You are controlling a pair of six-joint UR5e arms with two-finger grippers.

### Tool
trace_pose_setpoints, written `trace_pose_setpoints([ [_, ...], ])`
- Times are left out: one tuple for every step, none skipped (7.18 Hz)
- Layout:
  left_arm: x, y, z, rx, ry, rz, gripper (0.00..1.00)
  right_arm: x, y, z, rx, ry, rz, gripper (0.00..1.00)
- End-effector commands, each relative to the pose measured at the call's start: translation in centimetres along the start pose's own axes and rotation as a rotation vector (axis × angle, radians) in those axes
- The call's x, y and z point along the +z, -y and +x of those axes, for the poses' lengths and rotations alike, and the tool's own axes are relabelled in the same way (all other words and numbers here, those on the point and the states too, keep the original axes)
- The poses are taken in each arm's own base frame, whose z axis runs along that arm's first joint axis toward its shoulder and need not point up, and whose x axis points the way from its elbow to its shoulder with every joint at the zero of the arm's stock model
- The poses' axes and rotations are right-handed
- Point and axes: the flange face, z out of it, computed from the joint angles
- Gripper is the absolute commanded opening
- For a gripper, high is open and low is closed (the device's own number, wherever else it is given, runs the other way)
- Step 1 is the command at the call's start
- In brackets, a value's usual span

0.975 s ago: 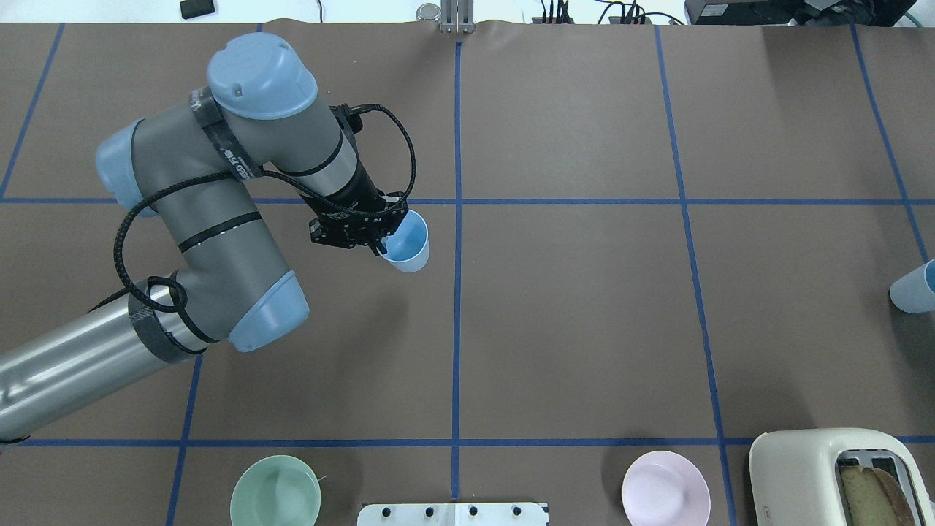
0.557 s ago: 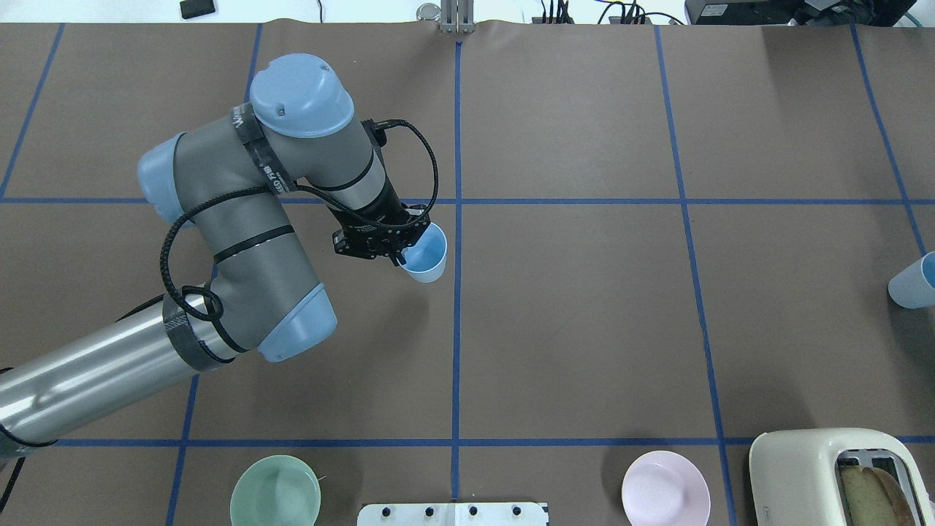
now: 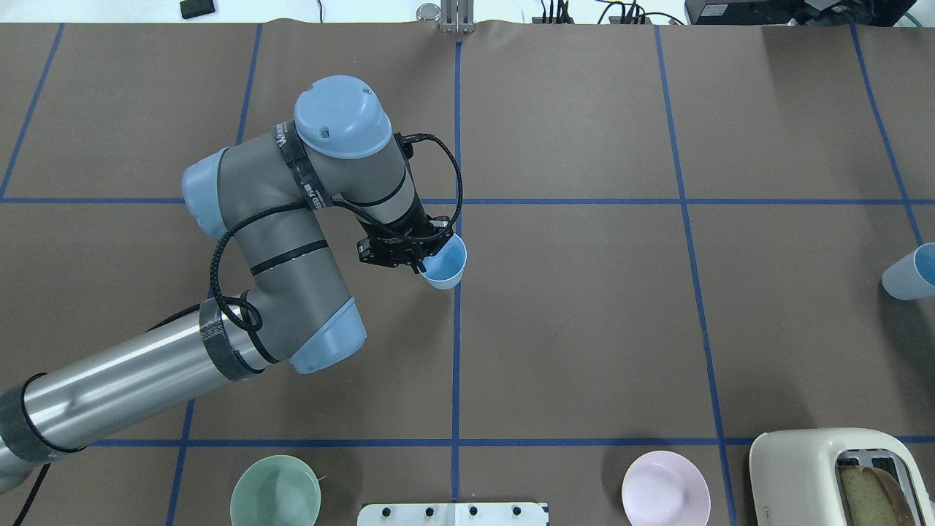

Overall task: Stack blue cups with both arms
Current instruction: 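Lower the cup upright onto the table center with the left gripper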

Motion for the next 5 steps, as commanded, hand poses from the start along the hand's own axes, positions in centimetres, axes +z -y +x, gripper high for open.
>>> trace_pose_setpoints([
  [2.1, 0.0, 0.4, -0.005, -0.020, 0.010, 0.00, -1.4, 1.9, -1.2, -0.024, 0.005, 0.030, 0.00],
  [2.2, 0.1, 0.4, -0.004, -0.023, 0.010, 0.00, -1.9, 2.7, -1.5, -0.028, 0.037, 0.044, 0.00],
  [2.5, 0.1, 0.4, 0.001, -0.027, 0.011, 0.09, -2.6, 3.2, -1.6, -0.022, 0.076, 0.060, 0.00],
  [3.0, 0.0, 0.5, 0.006, -0.028, 0.011, 0.10, -3.1, 4.0, -1.8, -0.025, 0.080, 0.069, 0.00],
  [3.2, 0.1, 0.4, 0.006, -0.025, 0.013, 0.12, -4.9, 6.3, -2.3, -0.002, 0.082, 0.070, 0.00],
])
